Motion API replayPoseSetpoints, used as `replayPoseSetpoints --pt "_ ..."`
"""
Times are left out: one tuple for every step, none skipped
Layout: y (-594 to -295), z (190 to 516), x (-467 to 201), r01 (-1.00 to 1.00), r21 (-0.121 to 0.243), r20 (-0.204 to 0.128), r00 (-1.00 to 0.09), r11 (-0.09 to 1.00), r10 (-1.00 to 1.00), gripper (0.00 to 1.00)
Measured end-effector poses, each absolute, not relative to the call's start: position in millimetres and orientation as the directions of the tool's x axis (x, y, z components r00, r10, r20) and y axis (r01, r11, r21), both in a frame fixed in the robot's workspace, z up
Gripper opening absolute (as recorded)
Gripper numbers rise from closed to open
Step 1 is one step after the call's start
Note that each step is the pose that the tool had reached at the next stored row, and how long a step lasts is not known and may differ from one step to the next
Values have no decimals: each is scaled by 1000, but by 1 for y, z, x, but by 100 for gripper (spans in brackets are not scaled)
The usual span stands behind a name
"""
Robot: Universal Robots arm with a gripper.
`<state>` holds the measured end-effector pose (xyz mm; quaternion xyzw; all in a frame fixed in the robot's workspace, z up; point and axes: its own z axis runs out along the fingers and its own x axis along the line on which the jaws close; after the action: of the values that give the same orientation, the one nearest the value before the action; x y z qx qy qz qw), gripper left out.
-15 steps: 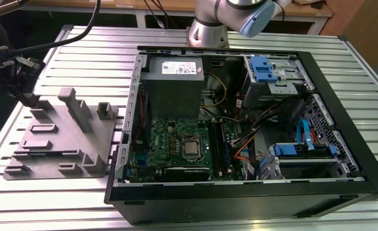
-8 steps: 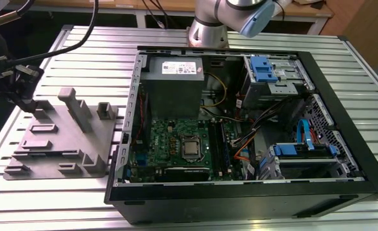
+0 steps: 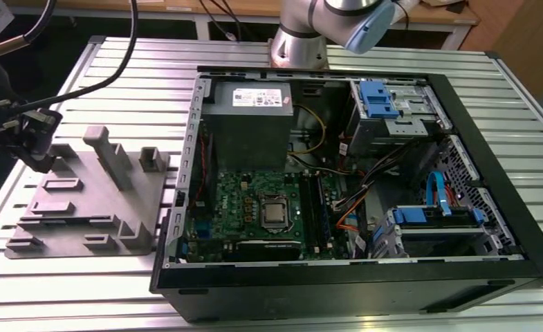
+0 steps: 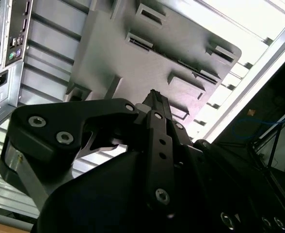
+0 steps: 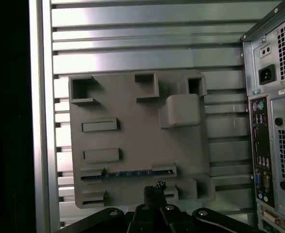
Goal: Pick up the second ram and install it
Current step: 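Reach for the second ram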
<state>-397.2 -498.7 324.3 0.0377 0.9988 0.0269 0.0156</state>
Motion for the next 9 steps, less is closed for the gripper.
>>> replayPoseSetpoints --pt "-499 323 -398 74 55 -29 -997 996 76 7" --pt "-500 322 -398 74 55 -29 -997 996 76 7" --pt "-500 321 -399 74 55 -29 -997 996 76 7" --pt "-500 320 -400 74 55 -29 -997 996 76 7" --pt "-501 318 -400 74 56 -29 -997 996 76 7" --pt "-502 316 -401 74 56 -29 -997 996 76 7" --pt "-502 315 -402 74 56 -29 -997 996 76 7" --pt "-503 313 -402 74 56 -29 -997 996 76 7" --pt "-503 312 -402 74 56 -29 -997 996 76 7"
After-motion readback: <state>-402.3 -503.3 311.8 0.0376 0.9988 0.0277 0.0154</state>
